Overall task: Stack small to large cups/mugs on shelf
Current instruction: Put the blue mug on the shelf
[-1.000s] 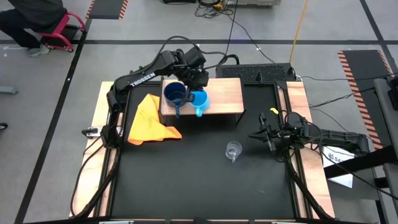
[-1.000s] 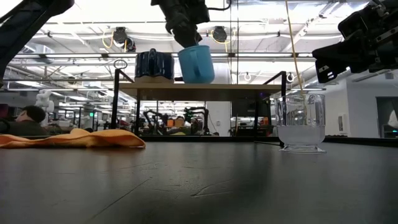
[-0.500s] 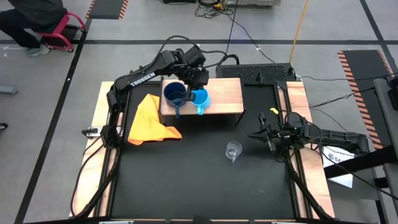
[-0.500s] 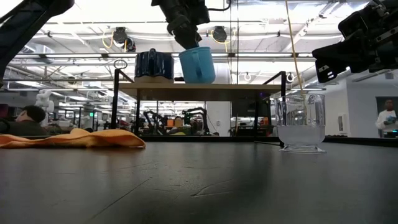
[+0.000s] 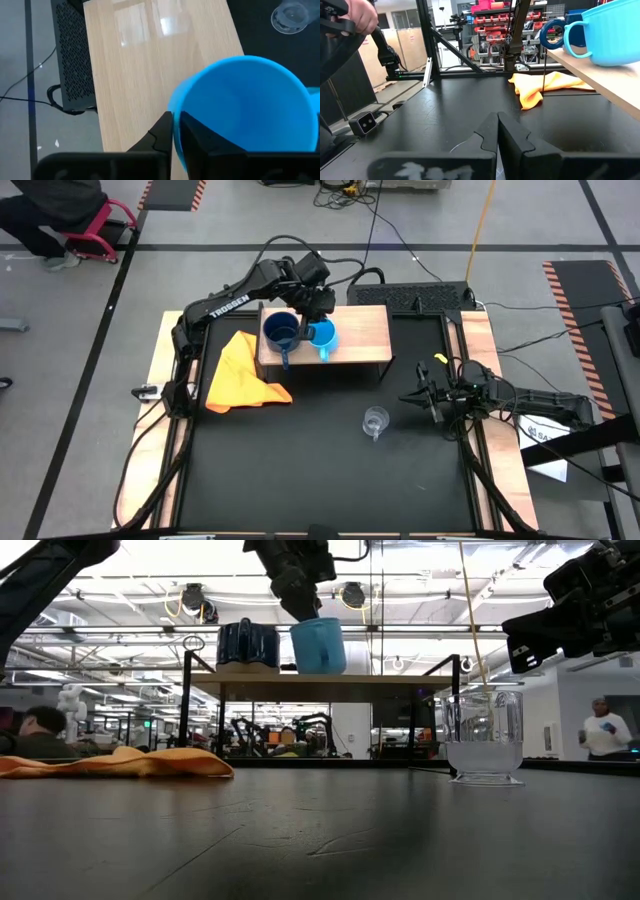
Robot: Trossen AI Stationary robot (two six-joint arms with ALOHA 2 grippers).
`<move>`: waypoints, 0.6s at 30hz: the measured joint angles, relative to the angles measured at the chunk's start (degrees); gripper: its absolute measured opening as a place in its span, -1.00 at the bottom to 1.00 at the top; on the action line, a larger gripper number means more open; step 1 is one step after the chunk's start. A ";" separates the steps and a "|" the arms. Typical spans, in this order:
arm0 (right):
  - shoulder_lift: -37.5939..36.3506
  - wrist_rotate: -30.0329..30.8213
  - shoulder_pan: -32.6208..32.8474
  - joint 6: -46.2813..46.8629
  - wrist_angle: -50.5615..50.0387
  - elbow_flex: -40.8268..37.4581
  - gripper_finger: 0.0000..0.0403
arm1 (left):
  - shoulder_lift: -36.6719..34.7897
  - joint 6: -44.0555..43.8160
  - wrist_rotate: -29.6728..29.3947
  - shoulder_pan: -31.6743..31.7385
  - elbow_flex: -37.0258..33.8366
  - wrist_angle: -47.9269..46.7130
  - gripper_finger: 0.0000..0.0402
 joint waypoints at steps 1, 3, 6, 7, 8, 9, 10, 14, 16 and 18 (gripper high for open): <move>-0.02 0.00 0.00 0.01 0.00 0.00 -1.00 | 0.00 0.01 -0.01 -0.02 0.00 0.00 -0.84; -0.02 0.00 0.00 0.00 0.00 0.00 -1.00 | 0.00 0.23 -0.47 -0.02 0.00 -0.11 -0.91; -0.02 0.00 0.00 0.02 0.00 0.00 -1.00 | -0.02 0.30 -1.88 -0.07 0.02 -0.35 -0.96; -0.02 0.00 0.00 0.00 0.00 0.00 -1.00 | -0.02 0.34 -2.01 -0.05 0.02 -0.37 -0.95; -0.02 0.00 0.00 0.00 0.00 0.00 -1.00 | -0.02 0.64 -2.05 -0.02 0.02 -0.43 -0.95; -0.01 0.00 0.00 0.00 0.00 0.00 -1.00 | -0.02 0.90 -2.08 -0.02 0.02 -0.54 -0.95; -0.02 0.00 0.00 0.00 0.00 0.00 -1.00 | -0.02 1.17 -2.17 -0.02 0.02 -0.66 -0.95; -0.02 0.00 0.00 -0.17 0.00 0.00 -1.00 | -0.04 1.47 -2.84 -0.07 0.07 -0.88 -0.97; -0.02 0.00 0.00 -0.18 0.00 0.00 -1.00 | -0.06 1.88 -2.95 -0.02 0.07 -1.32 -0.97; -0.01 0.00 0.00 -0.19 0.00 0.00 -1.00 | -0.11 2.56 -3.08 -0.04 0.08 -2.24 -0.98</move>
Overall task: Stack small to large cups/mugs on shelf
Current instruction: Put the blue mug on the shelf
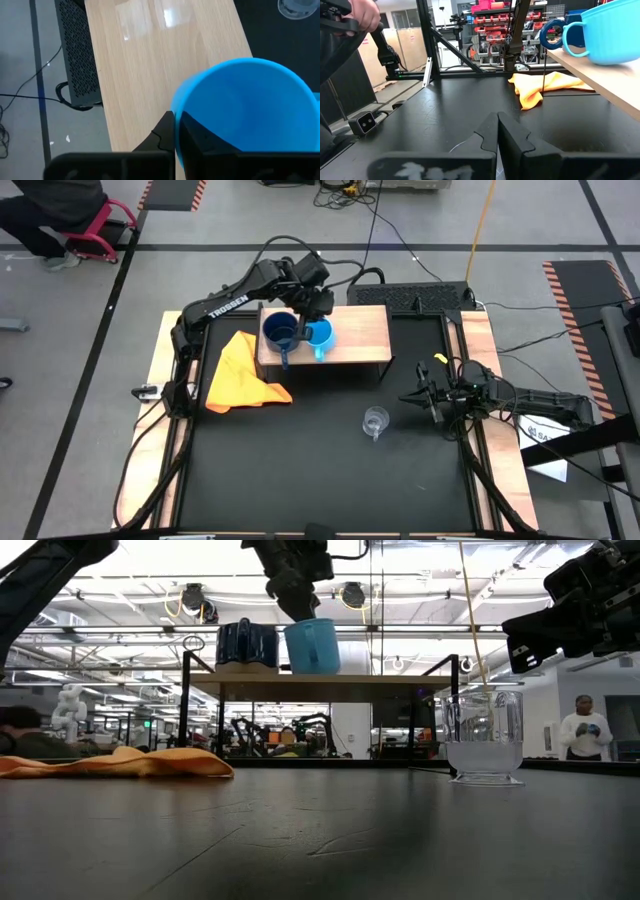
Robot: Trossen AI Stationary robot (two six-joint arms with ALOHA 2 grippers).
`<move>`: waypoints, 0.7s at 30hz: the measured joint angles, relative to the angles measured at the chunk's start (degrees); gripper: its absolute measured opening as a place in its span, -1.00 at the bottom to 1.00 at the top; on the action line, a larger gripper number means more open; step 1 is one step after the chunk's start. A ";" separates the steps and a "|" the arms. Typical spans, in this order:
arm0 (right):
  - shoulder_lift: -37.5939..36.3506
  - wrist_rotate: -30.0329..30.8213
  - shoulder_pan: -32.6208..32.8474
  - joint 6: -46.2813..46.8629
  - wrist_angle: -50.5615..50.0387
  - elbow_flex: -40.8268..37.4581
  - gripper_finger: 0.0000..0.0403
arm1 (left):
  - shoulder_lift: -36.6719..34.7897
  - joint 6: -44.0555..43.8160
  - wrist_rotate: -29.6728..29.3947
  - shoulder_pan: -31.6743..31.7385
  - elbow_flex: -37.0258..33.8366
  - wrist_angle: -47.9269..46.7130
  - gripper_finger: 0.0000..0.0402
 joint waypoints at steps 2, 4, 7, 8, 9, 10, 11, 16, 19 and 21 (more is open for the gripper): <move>0.01 0.00 0.00 0.01 0.00 -0.01 -1.00 | -0.02 0.44 -0.66 -0.07 0.10 -0.50 -0.98; -0.01 0.00 0.00 -0.01 0.07 -0.01 -1.00 | -0.02 0.62 -1.53 -0.11 0.64 -1.50 -0.98; 0.00 0.00 0.00 -0.01 0.45 -0.02 -1.00 | -0.02 0.91 -1.68 -0.09 1.02 -1.81 -0.98; -0.02 0.00 0.00 -0.01 0.46 -0.02 -1.00 | -0.02 1.10 -1.66 -0.09 1.05 -1.74 -0.98; -0.01 0.00 0.00 -0.01 0.46 -0.02 -1.00 | -0.02 1.14 -1.66 -0.11 1.05 -1.74 -0.98; -0.02 0.00 0.00 -0.01 0.44 -0.02 -1.00 | -0.02 1.15 -1.66 -0.13 1.07 -1.74 -0.98; -0.01 0.00 0.00 -0.01 0.44 -0.02 -1.00 | -0.02 1.15 -1.65 -0.14 1.08 -1.73 -0.98; -0.02 0.00 0.00 0.06 0.44 -0.02 -1.00 | 0.00 0.88 -1.46 -0.11 1.08 -1.38 -0.97; -0.02 0.00 0.00 0.15 0.44 -0.02 -1.00 | 0.00 0.71 -1.44 -0.09 1.08 -1.26 -0.96; -0.01 0.00 0.00 0.17 0.43 -0.02 -1.00 | 0.02 0.71 -1.42 -0.09 1.08 -1.18 -0.97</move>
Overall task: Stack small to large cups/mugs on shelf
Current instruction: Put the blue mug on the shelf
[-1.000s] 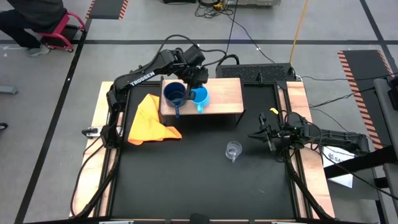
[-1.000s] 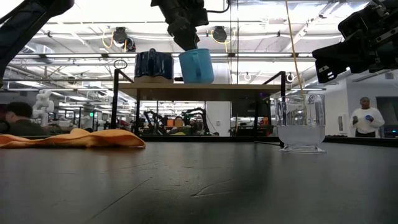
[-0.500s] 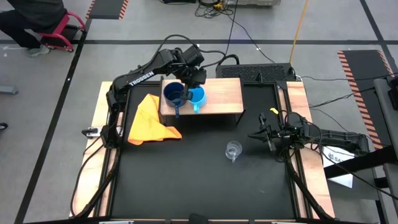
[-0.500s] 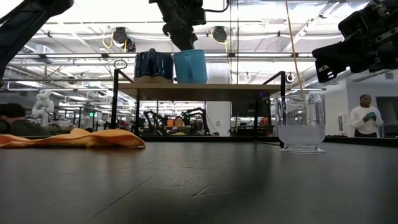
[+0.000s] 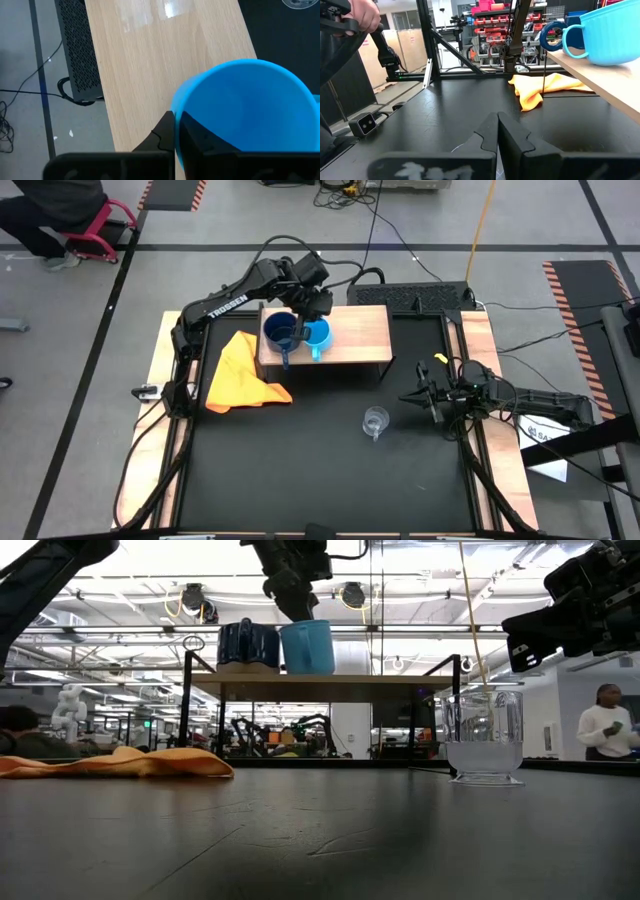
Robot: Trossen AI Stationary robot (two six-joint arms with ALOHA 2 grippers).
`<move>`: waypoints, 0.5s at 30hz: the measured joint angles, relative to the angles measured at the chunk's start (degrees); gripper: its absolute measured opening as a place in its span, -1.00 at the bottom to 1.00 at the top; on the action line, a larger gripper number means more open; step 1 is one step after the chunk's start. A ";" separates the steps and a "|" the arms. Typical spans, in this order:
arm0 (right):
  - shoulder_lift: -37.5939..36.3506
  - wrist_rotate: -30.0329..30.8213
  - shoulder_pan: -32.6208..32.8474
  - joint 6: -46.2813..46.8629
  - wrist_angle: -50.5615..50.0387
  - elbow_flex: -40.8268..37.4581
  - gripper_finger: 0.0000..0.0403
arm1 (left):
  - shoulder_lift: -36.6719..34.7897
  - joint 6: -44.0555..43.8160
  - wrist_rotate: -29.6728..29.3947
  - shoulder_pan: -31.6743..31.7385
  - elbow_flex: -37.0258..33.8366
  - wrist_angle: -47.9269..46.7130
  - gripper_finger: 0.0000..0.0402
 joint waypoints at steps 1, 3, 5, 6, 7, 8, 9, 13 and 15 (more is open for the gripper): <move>0.00 0.00 0.00 0.04 -0.02 0.00 -1.00 | 0.00 -0.04 0.00 0.00 0.00 0.19 -0.97; 0.01 0.00 0.00 0.35 -0.02 0.00 -1.00 | 0.03 -0.34 0.04 0.00 0.00 0.79 -0.97; 0.00 0.00 0.00 0.43 -0.03 0.00 -1.00 | 0.09 -0.63 0.54 0.00 0.00 1.50 -0.93; 0.01 0.00 0.00 0.43 -0.09 0.00 -1.00 | 0.11 -0.82 1.03 0.00 -0.02 1.95 -0.90; 0.01 0.00 0.00 0.43 -0.21 0.00 -1.00 | 0.19 -0.94 1.64 0.00 -0.02 2.28 -0.87; 0.00 0.00 0.00 0.43 -0.37 0.00 -1.00 | 0.22 -1.06 2.17 0.00 -0.02 2.52 -0.85; 0.02 0.00 0.00 0.45 -0.48 0.00 -1.00 | 0.22 -1.09 2.57 0.00 -0.02 2.66 -0.82; 0.01 0.00 0.00 0.46 -0.46 -0.01 -1.00 | 0.22 -1.04 3.09 0.00 -0.02 2.72 -0.79; 0.02 0.00 0.00 0.46 -0.46 -0.02 -1.00 | 0.22 -1.22 3.31 0.00 -0.02 2.69 -0.78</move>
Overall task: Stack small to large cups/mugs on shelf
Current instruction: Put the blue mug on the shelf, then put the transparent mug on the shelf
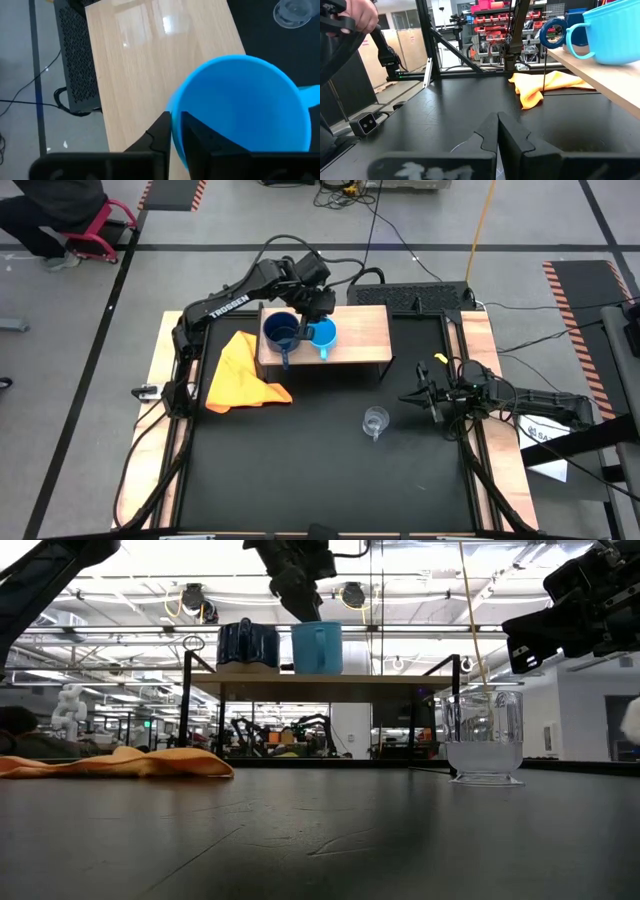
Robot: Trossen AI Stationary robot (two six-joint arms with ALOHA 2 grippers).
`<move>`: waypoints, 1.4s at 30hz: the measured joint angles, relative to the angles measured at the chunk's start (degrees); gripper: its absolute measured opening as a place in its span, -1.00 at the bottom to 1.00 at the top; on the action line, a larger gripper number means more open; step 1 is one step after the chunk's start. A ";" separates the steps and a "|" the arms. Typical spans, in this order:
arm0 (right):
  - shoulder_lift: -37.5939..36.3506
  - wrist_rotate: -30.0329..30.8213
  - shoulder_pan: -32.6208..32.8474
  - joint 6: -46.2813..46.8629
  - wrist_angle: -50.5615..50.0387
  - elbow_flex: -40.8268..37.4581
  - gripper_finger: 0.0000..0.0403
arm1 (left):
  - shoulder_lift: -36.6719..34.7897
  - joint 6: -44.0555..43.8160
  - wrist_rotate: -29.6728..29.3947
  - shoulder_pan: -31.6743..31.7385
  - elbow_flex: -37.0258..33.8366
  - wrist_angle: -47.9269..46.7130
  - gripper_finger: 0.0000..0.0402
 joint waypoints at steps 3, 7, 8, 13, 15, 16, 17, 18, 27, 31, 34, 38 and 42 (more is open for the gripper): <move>-0.02 0.00 0.00 0.00 0.00 0.00 -1.00 | -0.02 -0.78 1.08 0.27 0.00 0.02 -0.78; -0.01 0.00 0.00 -0.11 0.00 0.00 -1.00 | -0.02 -1.90 1.13 0.88 0.00 0.38 -0.77; -0.02 0.00 0.00 -0.11 0.00 0.00 -1.00 | -0.02 -2.24 1.20 1.07 0.00 0.61 -0.77; -0.02 0.00 0.00 -0.15 0.00 0.00 -1.00 | -0.02 -2.37 1.98 2.12 0.00 1.29 -0.77; -0.02 0.00 0.00 -0.17 0.00 0.00 -1.00 | -0.02 -2.44 2.67 2.49 0.00 1.47 -0.77; -0.02 0.00 0.00 -0.17 0.00 0.00 -1.00 | -0.02 -2.43 2.65 2.63 0.00 1.74 -0.77; -0.01 0.00 0.00 -0.17 0.00 0.00 -1.00 | -0.02 -2.29 2.65 2.76 0.00 1.88 -0.77; -0.02 0.00 0.00 -0.17 0.00 0.00 -1.00 | -0.02 -2.28 2.68 2.83 0.00 1.94 -0.77; -0.02 0.00 0.00 -0.13 0.00 0.00 -1.00 | -0.13 -2.54 2.89 2.97 0.00 2.88 -0.77; -0.02 0.00 0.00 -0.02 -0.02 0.00 -1.00 | -0.13 -2.04 -1.06 1.94 0.00 4.38 -0.77; -0.02 0.00 0.00 -0.01 -0.07 0.00 -1.00 | -0.69 -1.57 -5.35 0.53 0.00 6.20 -0.77; 0.00 0.00 0.00 0.21 -0.25 0.00 -1.00 | -1.87 -1.09 -9.38 -1.93 0.00 8.59 -0.77; 0.16 -0.02 0.00 0.22 -0.46 0.00 -1.00 | -3.62 -2.67 -9.55 -4.27 0.00 10.25 -0.77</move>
